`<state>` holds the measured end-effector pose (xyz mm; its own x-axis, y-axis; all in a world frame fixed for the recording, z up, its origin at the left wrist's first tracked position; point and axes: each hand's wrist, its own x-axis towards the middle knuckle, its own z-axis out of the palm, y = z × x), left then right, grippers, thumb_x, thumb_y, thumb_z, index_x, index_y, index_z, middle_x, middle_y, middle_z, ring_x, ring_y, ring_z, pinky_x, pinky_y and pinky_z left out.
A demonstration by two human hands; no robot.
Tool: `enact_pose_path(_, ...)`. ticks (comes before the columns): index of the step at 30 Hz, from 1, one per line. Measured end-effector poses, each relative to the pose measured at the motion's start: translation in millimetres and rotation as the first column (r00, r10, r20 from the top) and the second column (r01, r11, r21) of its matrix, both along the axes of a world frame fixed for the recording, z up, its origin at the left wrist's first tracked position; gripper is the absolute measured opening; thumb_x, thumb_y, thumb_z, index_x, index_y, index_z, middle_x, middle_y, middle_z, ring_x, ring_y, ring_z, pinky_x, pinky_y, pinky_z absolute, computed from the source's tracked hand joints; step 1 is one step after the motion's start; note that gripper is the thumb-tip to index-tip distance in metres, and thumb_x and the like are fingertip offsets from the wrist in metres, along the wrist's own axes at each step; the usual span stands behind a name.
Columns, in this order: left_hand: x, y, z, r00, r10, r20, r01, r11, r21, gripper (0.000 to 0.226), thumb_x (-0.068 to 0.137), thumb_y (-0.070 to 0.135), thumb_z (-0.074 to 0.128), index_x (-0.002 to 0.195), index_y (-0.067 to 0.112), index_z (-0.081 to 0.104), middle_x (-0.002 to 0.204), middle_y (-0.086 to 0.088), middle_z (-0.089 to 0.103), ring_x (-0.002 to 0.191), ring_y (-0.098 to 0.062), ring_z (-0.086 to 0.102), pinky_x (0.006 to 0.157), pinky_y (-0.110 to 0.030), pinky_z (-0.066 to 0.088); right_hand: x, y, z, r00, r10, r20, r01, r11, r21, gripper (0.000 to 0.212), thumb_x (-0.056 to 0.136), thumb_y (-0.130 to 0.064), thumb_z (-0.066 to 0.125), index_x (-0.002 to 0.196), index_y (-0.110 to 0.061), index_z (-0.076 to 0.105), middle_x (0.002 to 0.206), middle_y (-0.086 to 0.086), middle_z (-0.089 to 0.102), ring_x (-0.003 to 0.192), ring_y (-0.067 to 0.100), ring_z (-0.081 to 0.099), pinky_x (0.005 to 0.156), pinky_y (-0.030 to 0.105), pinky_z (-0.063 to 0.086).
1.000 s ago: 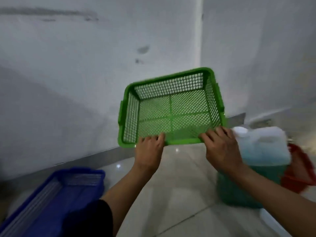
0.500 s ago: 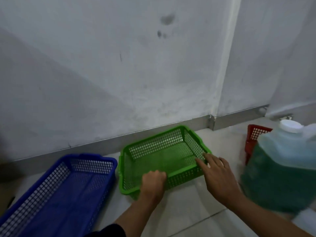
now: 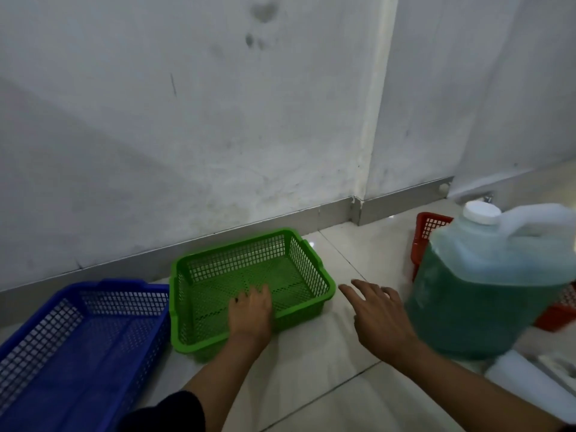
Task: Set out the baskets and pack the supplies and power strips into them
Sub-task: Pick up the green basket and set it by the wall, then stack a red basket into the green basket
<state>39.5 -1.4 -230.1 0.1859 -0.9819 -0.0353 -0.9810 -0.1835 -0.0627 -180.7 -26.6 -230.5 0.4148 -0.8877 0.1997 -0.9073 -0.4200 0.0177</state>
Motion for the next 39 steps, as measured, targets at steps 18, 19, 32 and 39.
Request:
enact_pose_path(18,-283,-9,128,0.699,-0.63,-0.338,0.105,0.559,-0.823,0.05,0.084,0.043,0.05,0.125,0.015,0.041,0.127,-0.012,0.048,0.115,-0.024,0.046,0.097,-0.028,0.032,-220,35,67,0.996,-0.075,0.049,0.087,0.934,-0.346,0.017,0.079,-0.021,0.065,0.093,-0.014,0.059,0.082,0.006,0.063,0.067,0.018,0.057,0.056,0.031,0.051)
enact_pose_path(19,-292,-8,122,0.705,-0.656,-0.269,0.184,0.536,-0.824,0.052,0.082,0.041,0.055,0.125,0.016,0.04,0.129,-0.011,0.048,0.117,-0.023,0.044,0.099,-0.03,0.033,-233,34,63,0.992,-0.108,0.061,0.122,0.933,-0.338,0.017,0.08,-0.021,0.065,0.094,-0.014,0.059,0.083,0.006,0.063,0.068,0.018,0.056,0.057,0.031,0.051)
enact_pose_path(32,-335,-36,27,0.787,-0.613,0.072,0.495,0.558,-0.666,0.066,0.083,0.038,0.046,0.139,0.006,0.034,0.144,-0.02,0.036,0.135,-0.033,0.029,0.117,-0.039,0.01,-337,-22,-2,0.855,-0.497,0.149,0.471,0.864,0.179,0.038,0.087,-0.02,0.052,0.122,-0.012,0.041,0.123,0.011,0.053,0.106,0.026,0.053,0.088,0.038,0.044)
enact_pose_path(39,-332,-44,19,0.793,-0.585,0.17,0.511,0.487,-0.709,0.073,0.082,0.036,0.056,0.142,0.007,0.028,0.147,-0.018,0.026,0.138,-0.032,0.023,0.117,-0.037,0.007,-332,-62,-48,0.878,-0.478,0.003,0.47,0.865,0.173,0.068,0.088,-0.027,0.053,0.146,-0.01,0.022,0.148,0.017,0.032,0.135,0.032,0.03,0.112,0.045,0.027)
